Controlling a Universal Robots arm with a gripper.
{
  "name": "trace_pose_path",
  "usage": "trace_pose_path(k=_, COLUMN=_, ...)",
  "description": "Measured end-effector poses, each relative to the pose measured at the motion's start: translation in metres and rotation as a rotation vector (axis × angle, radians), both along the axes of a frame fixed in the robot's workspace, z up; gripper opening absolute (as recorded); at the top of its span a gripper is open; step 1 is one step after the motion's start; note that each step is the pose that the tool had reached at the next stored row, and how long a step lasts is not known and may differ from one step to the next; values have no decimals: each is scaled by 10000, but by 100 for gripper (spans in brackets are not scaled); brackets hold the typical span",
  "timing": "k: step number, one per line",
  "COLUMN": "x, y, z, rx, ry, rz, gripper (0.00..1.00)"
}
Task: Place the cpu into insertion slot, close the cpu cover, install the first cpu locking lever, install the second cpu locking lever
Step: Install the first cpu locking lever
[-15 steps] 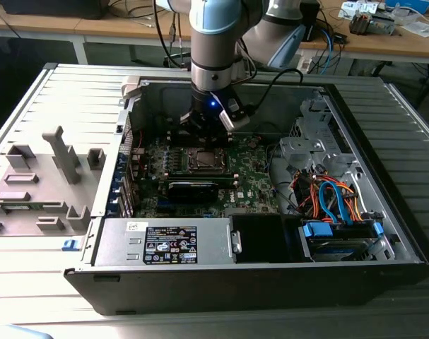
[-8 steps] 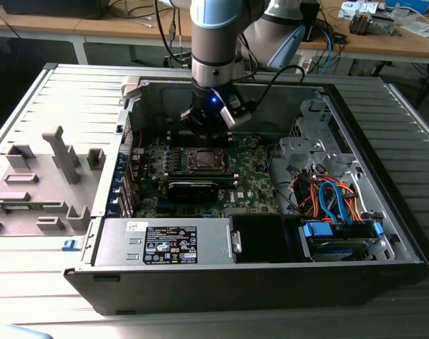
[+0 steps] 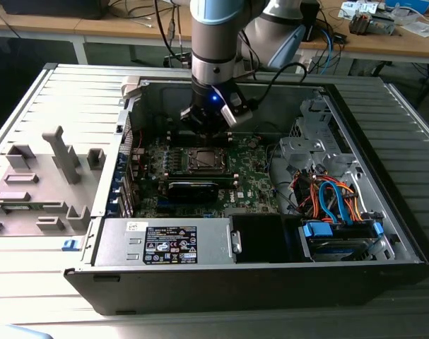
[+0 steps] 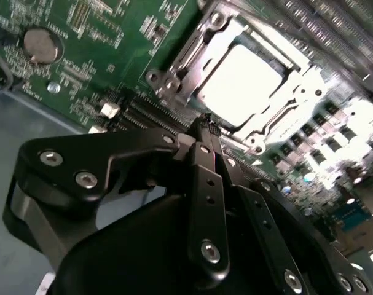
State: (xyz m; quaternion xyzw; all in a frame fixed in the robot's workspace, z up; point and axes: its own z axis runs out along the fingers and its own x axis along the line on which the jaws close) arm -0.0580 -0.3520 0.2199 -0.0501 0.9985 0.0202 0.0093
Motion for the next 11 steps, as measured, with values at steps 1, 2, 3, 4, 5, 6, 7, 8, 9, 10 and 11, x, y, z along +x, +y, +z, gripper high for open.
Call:
trace_pose_path(k=1, x=0, y=-28, z=0, rx=-1, ry=1, rz=-6, gripper=11)
trace_pose_path(k=2, x=0, y=-52, z=0, rx=-2, ry=3, rz=-14, gripper=11)
trace_pose_path(k=3, x=0, y=-75, z=0, rx=-2, ry=5, rz=-27, gripper=11)
trace_pose_path(k=4, x=0, y=-96, z=-1, rx=-1, ry=5, rz=-39, gripper=11)
trace_pose_path(k=5, x=0, y=-119, z=-2, rx=-3, ry=4, rz=-64, gripper=11)
trace_pose_path(k=6, x=0, y=-131, z=-4, rx=-13, ry=4, rz=-130, gripper=11)
trace_pose_path(k=7, x=0, y=-131, z=-6, rx=-36, ry=4, rz=-196, gripper=11)
trace_pose_path(k=8, x=0, y=-132, z=-6, rx=-92, ry=4, rz=-260, gripper=11)
trace_pose_path(k=9, x=0, y=-132, z=-6, rx=-222, ry=2, rz=-342, gripper=11)
trace_pose_path(k=10, x=0, y=-132, z=-6, rx=-321, ry=1, rz=-391, gripper=11)
trace_pose_path(k=11, x=0, y=-132, z=-6, rx=-488, ry=-1, rz=-437, gripper=11)
